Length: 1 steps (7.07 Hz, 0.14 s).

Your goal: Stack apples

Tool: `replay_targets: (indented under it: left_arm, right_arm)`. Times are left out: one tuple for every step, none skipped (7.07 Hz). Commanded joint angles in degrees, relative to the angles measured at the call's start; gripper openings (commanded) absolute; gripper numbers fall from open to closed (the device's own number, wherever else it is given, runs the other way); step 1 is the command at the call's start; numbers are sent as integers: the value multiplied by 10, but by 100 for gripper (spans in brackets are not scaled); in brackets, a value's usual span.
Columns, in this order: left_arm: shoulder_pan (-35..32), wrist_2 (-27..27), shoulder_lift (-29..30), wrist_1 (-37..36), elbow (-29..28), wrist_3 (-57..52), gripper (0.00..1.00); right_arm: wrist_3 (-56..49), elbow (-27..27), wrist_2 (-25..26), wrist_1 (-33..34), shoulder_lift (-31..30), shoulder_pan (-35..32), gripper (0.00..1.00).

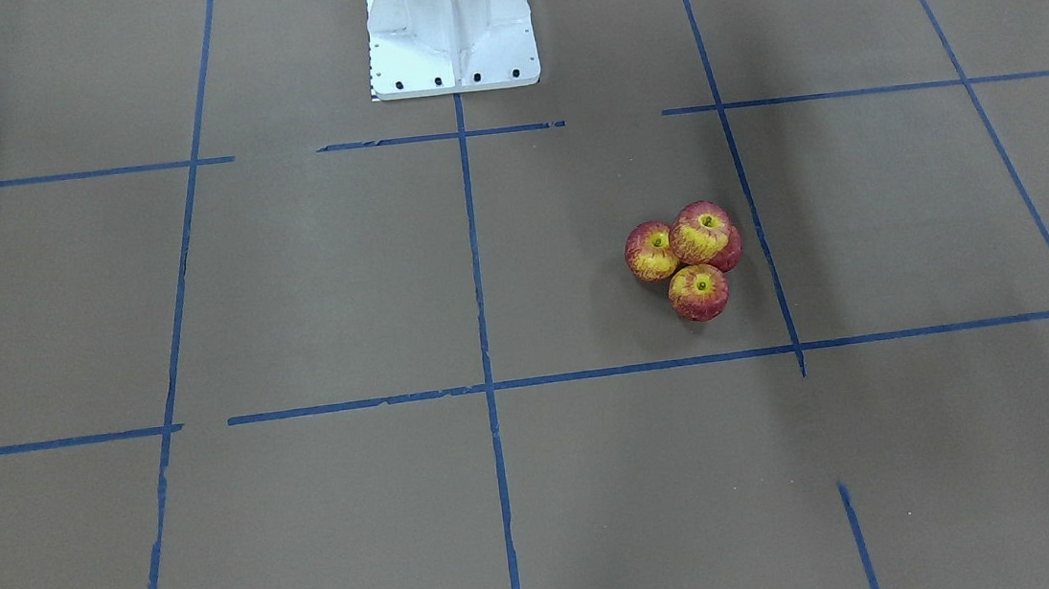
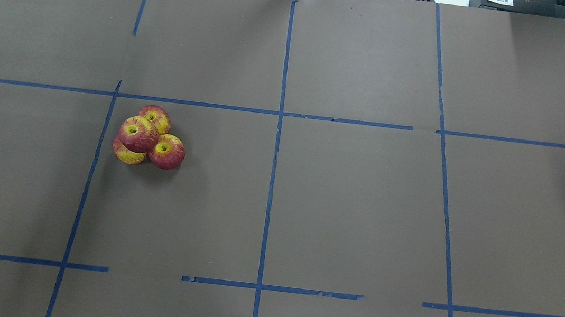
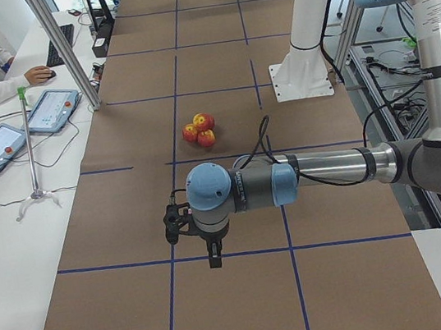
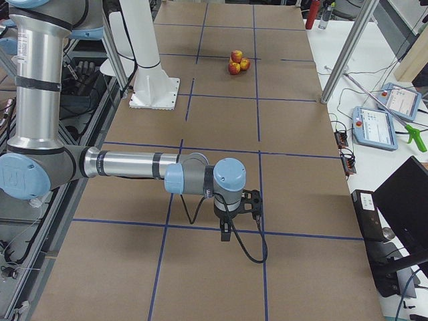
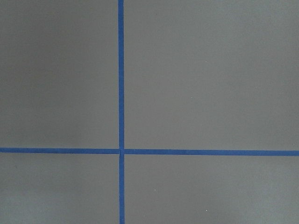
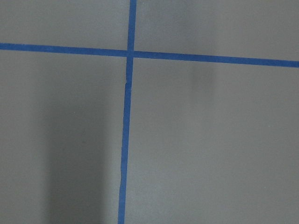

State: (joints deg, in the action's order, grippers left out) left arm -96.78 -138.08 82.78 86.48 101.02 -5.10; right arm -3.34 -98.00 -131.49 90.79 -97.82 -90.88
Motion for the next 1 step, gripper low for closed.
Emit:
replay_targets:
  left_arm:
    - [0, -1, 17, 0, -4, 0, 100]
  right_arm:
    - [-1, 0, -1, 0, 0, 0, 100]
